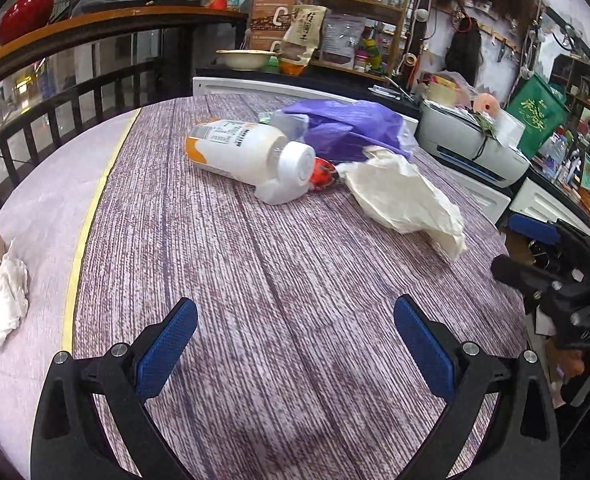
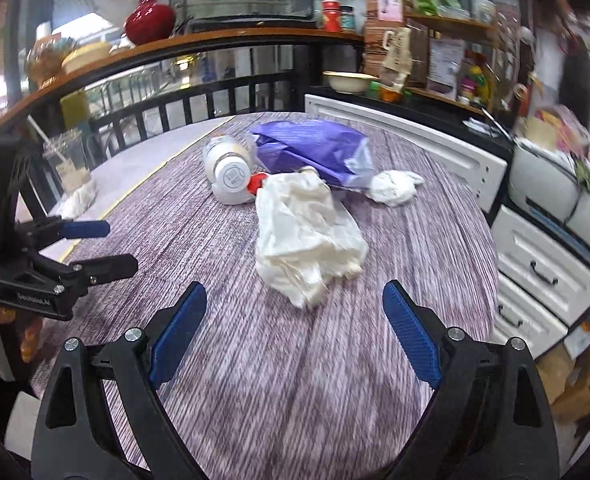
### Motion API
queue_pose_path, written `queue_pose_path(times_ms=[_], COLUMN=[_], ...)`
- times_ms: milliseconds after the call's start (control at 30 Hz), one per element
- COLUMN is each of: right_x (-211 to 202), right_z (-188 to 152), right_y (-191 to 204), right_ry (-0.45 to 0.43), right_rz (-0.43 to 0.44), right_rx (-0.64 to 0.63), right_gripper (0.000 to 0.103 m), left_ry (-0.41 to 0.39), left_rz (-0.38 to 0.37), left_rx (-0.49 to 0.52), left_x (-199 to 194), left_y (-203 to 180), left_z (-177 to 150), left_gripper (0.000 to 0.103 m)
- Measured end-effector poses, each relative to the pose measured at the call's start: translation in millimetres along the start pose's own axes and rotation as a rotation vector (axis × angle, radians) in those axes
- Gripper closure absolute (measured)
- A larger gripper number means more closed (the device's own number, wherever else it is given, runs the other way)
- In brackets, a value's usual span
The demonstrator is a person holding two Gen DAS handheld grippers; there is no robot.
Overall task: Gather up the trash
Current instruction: 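Grasp the white crumpled sheet with the right gripper and lift it, then grasp the white orange-labelled bottle with the left gripper while the right holds the sheet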
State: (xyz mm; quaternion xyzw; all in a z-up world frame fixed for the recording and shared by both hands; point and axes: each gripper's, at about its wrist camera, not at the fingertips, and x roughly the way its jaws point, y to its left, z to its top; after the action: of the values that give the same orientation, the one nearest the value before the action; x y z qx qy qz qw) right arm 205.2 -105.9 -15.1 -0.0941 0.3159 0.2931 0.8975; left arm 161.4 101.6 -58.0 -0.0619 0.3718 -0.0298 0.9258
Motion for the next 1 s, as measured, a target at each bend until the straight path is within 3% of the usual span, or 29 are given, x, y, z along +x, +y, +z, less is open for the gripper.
queue_pose_path(times_ms=[233, 367, 467, 733, 1000], right_x=[40.4, 49.9, 48.1, 4.5, -21.6], right_z=[17.5, 19.2, 17.4, 8.4, -9.2], right_y=[4.7, 5.0, 4.5, -4.4, -15.4], right_ry=[0.03, 0.044, 0.047, -0.008, -0.03], right_rz=[-0.05, -0.026, -0.004, -0.002, -0.048], right_rx=[-0.08, -0.092, -0.091, -0.066, -0.035], right_gripper=[0.037, 0.069, 0.083, 0.087, 0.087], left_ry=[0.012, 0.008, 0.0, -0.014, -0.016], left_rz=[-0.002, -0.008, -0.011, -0.002, -0.028], left_rx=[-0.029, -0.012, 0.006, 0.056, -0.105], left_x=[12.6, 20.0, 25.8, 43.4, 60.2], left_y=[11.8, 10.7, 6.5, -3.3, 14.6], left_z=[18.0, 25.2, 32.5, 47.5, 74.7], left_gripper=[0.006, 0.006, 0.006, 0.006, 0.006])
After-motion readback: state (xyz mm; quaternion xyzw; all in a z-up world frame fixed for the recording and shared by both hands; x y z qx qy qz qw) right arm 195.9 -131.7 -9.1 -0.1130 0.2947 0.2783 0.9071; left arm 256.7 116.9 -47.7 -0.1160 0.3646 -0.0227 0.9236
